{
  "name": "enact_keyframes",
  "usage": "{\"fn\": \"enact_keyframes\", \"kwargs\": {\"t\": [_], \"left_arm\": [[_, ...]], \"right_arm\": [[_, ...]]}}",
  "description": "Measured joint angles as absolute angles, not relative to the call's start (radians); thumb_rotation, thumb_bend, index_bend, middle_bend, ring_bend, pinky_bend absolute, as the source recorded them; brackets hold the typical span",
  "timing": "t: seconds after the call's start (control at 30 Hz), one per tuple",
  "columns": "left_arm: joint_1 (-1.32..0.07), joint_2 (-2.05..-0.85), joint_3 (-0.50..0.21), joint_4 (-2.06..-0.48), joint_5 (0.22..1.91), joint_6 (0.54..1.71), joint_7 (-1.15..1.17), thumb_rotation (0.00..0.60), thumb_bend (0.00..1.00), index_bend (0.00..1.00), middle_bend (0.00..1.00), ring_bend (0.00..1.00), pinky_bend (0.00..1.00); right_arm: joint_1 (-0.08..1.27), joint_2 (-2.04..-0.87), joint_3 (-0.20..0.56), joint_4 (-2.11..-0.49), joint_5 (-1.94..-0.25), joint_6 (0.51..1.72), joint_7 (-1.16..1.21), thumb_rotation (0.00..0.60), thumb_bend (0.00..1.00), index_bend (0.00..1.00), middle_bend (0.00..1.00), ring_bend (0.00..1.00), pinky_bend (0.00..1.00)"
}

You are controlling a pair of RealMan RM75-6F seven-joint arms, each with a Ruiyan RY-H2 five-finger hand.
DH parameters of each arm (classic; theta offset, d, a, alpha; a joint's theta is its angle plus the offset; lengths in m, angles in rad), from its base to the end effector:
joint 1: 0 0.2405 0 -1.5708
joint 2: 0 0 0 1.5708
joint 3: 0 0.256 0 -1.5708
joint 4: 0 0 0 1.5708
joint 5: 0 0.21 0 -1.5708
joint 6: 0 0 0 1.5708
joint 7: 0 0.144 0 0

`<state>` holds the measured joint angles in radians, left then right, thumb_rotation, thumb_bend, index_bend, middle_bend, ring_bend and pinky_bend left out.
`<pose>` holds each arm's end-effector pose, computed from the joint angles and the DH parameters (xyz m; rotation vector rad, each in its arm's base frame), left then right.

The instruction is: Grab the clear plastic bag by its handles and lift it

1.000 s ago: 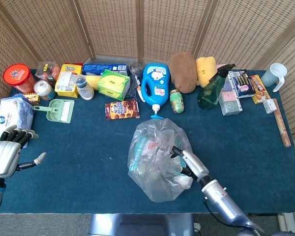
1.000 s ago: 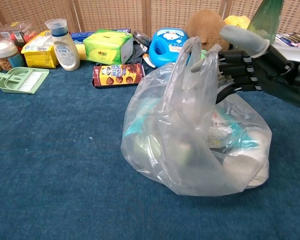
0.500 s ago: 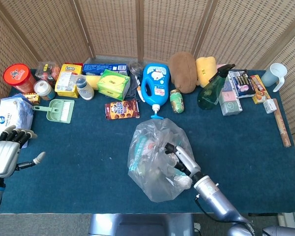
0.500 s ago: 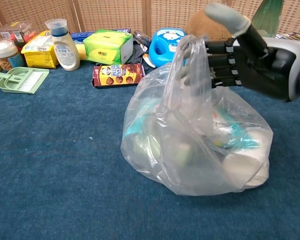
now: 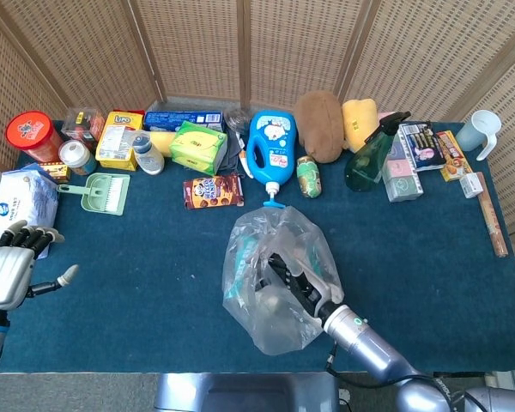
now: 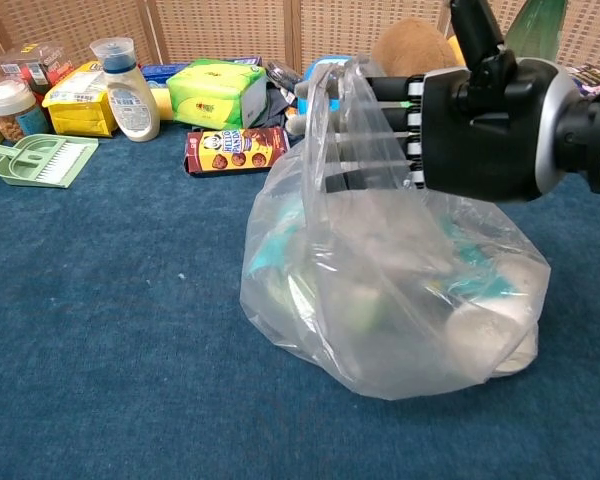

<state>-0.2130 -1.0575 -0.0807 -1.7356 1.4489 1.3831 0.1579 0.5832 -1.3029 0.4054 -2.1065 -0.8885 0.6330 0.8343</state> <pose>-0.2734 0.2218 0.1600 -1.5014 -0.8199 -0.8713 -0.0657 -0.2616 0.0288 -0.8736 2.5815 -1.2777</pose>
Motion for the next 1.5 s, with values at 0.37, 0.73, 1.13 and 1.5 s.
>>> {"fn": "enact_keyframes", "kwargs": {"t": [0.37,0.73,1.13,1.5], "left_arm": [[-0.208,-1.071,-0.074,-1.723,1.440,1.382,0.151,0.000,0.21,0.32,0.31,0.23,0.13],[-0.204,-1.081,-0.070,-1.720,1.444,1.389,0.147,0.000,0.21,0.32,0.31,0.23,0.13],[-0.190,-1.084,-0.062,-1.715,1.455,1.409,0.135,0.000,0.21,0.32,0.31,0.23,0.13],[-0.169,-1.079,-0.050,-1.721,1.476,1.439,0.135,0.000,0.21,0.32,0.31,0.23,0.13]], "right_arm": [[0.538,-1.182,0.673,-2.098,-0.739,0.310,1.132,0.150,0.34,0.49,0.63,0.76,0.73],[0.438,-1.068,0.865,-2.124,-0.667,0.228,1.189,0.336,0.36,0.53,0.66,0.80,0.78],[0.397,-0.959,1.036,-2.160,-0.540,0.205,1.242,0.542,0.51,0.59,0.72,0.86,0.84],[0.323,-0.937,1.208,-2.157,-0.487,0.161,1.276,0.600,0.56,0.59,0.72,0.86,0.84]]}}
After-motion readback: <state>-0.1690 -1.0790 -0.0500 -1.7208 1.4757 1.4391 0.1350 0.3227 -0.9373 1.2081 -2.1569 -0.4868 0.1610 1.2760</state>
